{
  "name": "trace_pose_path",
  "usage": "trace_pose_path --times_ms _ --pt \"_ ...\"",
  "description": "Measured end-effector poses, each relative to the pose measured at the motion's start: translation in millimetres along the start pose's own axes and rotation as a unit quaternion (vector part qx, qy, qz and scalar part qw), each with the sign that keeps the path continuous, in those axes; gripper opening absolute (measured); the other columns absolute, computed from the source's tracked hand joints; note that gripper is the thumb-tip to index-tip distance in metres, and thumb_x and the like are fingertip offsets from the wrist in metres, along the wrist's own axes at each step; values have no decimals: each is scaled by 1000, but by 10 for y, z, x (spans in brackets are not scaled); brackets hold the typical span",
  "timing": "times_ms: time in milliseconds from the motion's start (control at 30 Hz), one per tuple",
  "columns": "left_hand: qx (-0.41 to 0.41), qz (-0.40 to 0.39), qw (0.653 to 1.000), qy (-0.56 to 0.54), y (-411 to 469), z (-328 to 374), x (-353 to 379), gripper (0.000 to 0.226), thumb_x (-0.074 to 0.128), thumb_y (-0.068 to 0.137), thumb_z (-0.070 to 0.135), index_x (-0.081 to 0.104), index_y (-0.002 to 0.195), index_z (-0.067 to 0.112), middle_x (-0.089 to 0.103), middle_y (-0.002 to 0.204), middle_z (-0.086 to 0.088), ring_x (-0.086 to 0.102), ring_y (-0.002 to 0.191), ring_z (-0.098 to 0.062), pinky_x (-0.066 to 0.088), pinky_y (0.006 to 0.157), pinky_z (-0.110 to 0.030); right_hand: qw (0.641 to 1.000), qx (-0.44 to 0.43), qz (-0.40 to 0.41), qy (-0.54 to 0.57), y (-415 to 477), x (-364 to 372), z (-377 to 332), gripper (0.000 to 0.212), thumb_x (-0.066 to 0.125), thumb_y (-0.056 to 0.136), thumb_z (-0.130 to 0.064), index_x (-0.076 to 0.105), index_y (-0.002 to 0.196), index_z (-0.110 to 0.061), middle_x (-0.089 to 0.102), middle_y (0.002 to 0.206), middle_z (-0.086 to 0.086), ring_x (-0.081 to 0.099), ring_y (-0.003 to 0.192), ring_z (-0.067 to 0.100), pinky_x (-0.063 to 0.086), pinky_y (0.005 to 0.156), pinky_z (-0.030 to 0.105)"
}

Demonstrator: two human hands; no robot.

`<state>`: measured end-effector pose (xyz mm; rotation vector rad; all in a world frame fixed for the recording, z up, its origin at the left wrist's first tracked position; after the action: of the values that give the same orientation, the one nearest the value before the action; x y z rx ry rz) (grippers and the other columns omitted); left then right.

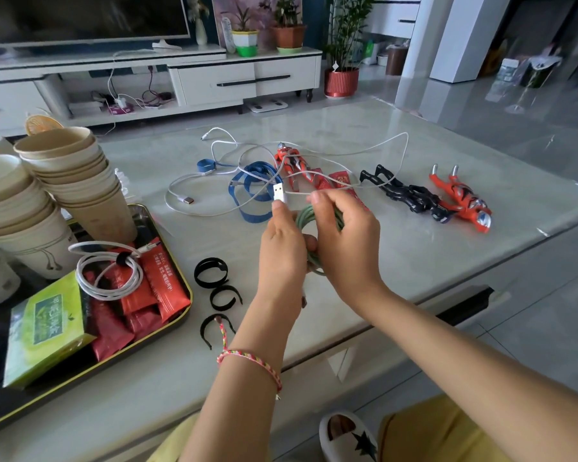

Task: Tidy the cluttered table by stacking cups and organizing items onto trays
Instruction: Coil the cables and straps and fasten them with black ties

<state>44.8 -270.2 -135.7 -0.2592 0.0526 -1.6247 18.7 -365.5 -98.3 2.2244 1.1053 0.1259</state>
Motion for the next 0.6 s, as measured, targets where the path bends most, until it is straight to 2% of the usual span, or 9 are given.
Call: trace_pose_path --times_ms 100,200,300,334,400,467,534,600 --pt "55 15 996 61 -35 66 24 44 24 99 37 58 91 10 55 65 -6 52 64 -24 45 61 -33 1000 24 15 14 10 -5 31 19 45 96 -12 63 93 -7 60 79 -9 53 71 -1 39 66 10" --pt "142 -3 977 157 -62 142 89 32 29 99 25 51 81 13 58 74 -15 56 75 -35 48 68 -42 996 85 5 13 4 -18 143 24 39 98 -13 62 94 -7 61 83 -4 53 74 8 42 70 20" --pt "207 -36 954 214 -81 177 168 25 29 99 18 52 88 14 52 64 -3 50 64 -29 36 46 -33 988 152 -32 13 26 -24 256 23 38 98 -15 60 100 -7 61 86 2 54 78 16 45 74 32" --pt "226 -45 949 217 -90 195 186 24 30 99 15 53 92 14 50 62 0 46 60 -27 32 46 -32 983 176 -43 18 27 -26 287 23 38 98 -14 60 99 -9 61 88 2 54 79 16 45 74 32" --pt "251 -56 944 206 -95 228 211 29 29 98 11 53 113 16 52 65 0 46 60 -27 33 53 -29 968 230 -65 70 14 -17 319 24 38 97 -16 60 87 -16 59 78 0 54 67 9 45 62 21" --pt "255 -64 944 200 -76 217 219 42 29 97 11 37 136 24 57 75 0 51 59 -12 38 55 -23 950 268 -89 133 -23 17 295 29 41 97 -27 57 74 -17 55 62 -3 49 51 7 37 46 15" --pt "257 -78 940 210 -96 179 231 40 31 95 13 35 133 26 58 70 5 50 50 -1 36 46 -16 938 293 -119 145 -65 57 303 39 47 93 -43 59 78 -8 52 61 0 50 56 11 35 48 18" --pt "256 -81 938 220 -117 154 225 24 32 92 13 41 113 21 55 62 7 48 46 -2 34 43 -19 918 336 -158 139 -131 111 340 46 53 86 -52 62 86 -7 51 72 7 49 66 15 34 49 21"
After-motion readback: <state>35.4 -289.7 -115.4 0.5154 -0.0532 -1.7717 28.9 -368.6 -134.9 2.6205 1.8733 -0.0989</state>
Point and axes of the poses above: each hand's wrist, its own y-axis towards the middle knuckle, its own x-axis out of the palm, z = x × y, the point moved 7 cm from there along y, towards the middle knuckle
